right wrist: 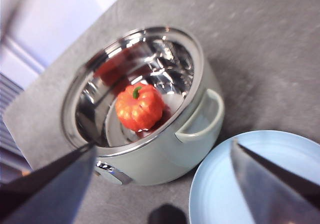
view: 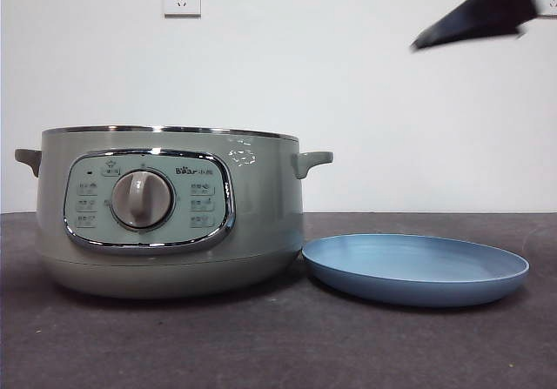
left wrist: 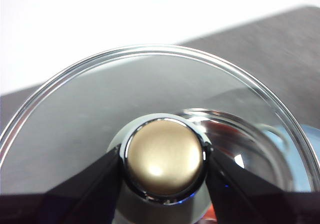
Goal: Take the pumpkin out from the steamer,put the pumpkin in the blue plate,close the lid
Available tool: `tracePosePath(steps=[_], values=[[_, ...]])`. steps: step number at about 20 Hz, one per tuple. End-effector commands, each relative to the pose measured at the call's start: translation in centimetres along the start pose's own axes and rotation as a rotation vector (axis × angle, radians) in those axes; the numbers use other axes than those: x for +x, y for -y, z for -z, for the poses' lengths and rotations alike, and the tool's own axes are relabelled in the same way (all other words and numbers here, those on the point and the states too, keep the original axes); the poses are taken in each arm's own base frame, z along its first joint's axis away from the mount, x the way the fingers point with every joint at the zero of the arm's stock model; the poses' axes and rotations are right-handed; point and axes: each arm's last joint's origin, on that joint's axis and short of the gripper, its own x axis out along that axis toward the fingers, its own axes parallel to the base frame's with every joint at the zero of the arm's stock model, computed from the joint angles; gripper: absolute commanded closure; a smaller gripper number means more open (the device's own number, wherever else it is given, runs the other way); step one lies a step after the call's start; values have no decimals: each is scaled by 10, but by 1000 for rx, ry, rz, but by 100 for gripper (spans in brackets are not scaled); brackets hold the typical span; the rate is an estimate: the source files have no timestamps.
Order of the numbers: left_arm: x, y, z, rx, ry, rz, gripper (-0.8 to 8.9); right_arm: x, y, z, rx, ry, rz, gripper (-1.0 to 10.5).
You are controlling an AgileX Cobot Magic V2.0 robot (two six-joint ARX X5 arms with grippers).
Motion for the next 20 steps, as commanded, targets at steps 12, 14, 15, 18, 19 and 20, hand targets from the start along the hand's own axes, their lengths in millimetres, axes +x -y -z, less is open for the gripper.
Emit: tracePosePath(steps=[12, 14, 15, 18, 19, 20], values=[[-64, -17, 9, 3, 78, -227, 822, 141, -89, -77, -357, -361, 60, 401], [-64, -17, 11, 8, 58, -226, 822, 162, -102, -80, -402, -418, 84, 402], [-64, -17, 12, 11, 49, -226, 822, 172, -108, -80, -429, -454, 95, 402], [-64, -17, 13, 13, 42, -225, 822, 201, -112, -71, -494, -513, 141, 402], [-64, -17, 13, 13, 41, -225, 822, 209, -111, -68, -503, -525, 160, 402], [-64, -17, 13, 14, 38, -225, 822, 217, -109, -62, -515, -543, 161, 402]])
